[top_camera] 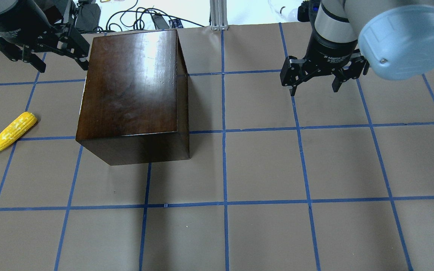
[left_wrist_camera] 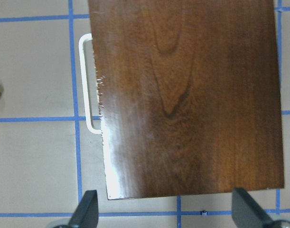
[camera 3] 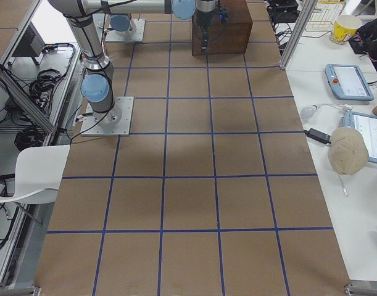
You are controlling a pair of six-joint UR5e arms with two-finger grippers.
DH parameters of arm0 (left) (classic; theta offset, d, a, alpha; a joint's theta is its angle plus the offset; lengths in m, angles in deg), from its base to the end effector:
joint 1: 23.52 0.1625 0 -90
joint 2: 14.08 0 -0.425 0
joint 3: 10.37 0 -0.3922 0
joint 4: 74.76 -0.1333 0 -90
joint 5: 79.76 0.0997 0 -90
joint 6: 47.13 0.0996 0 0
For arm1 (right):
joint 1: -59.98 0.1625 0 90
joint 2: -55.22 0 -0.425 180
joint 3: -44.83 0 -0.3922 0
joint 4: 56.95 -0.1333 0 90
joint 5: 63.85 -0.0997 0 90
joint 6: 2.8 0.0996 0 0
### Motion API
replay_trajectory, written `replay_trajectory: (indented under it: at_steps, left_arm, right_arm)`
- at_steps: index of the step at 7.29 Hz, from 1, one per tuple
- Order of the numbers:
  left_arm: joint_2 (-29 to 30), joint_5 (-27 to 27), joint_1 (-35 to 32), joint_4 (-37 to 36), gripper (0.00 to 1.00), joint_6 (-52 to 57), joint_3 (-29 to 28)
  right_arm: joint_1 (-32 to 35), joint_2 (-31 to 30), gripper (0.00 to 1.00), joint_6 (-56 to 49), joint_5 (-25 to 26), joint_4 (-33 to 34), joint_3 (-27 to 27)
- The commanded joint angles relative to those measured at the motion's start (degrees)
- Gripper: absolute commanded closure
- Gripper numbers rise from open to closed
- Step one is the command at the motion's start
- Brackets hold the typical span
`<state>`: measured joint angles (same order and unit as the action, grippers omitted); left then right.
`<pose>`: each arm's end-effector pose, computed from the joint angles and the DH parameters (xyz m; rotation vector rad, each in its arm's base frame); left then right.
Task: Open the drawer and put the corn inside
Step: 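Move the left gripper down beside the cabinet toward the white drawer handle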
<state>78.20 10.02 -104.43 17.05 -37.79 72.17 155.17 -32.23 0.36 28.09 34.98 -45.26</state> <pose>-0.0510 -0.5276 0.5290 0.0070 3.1346 -0.0920 0.1755 -0.4953 0.4682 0.0554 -3.1064 -0.0154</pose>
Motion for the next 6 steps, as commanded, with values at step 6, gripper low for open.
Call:
replay_trajectory:
  at_steps: [6]
  left_arm:
    - [12.38, -0.14, 11.82, -4.08, 0.0, 14.73, -0.89]
  right_arm:
    - [0.0, 0.0, 0.0, 0.0, 0.0, 0.0, 0.0]
